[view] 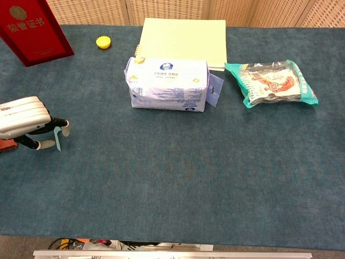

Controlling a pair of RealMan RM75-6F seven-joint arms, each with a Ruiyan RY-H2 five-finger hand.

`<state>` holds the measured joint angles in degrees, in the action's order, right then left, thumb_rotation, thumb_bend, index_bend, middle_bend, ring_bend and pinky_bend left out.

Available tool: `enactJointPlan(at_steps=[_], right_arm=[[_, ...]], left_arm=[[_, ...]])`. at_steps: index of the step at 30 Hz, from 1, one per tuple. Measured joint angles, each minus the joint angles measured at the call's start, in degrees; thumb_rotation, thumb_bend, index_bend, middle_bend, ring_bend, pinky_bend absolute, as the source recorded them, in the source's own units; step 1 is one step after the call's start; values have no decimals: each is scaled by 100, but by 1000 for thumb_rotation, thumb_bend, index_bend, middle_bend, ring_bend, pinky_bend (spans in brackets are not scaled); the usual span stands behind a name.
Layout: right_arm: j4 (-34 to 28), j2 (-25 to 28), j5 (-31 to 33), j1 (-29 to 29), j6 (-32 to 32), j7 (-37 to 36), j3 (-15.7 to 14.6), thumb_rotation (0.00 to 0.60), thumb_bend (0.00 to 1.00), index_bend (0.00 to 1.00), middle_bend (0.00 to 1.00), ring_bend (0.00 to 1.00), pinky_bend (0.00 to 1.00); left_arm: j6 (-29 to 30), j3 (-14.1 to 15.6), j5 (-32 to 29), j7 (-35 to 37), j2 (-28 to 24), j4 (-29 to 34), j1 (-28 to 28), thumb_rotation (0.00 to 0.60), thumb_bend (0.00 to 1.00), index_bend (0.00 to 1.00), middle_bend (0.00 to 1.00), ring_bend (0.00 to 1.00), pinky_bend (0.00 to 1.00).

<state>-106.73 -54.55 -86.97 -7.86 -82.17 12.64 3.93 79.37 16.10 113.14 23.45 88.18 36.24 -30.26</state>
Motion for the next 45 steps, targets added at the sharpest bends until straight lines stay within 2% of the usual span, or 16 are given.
enactJointPlan(at_steps=[25, 45], right_arm=[[-55, 12, -21, 56, -78, 59, -16, 600, 363, 356, 294, 170, 246], [-84, 39, -20, 101, -130, 93, -15, 600, 362, 356, 294, 179, 246]], left_arm=[[77, 220, -138, 294, 315, -610, 96, 600, 312, 478, 911, 873, 809], [-71, 296, -228, 533, 488, -756, 25, 600, 313, 543, 921, 883, 809]])
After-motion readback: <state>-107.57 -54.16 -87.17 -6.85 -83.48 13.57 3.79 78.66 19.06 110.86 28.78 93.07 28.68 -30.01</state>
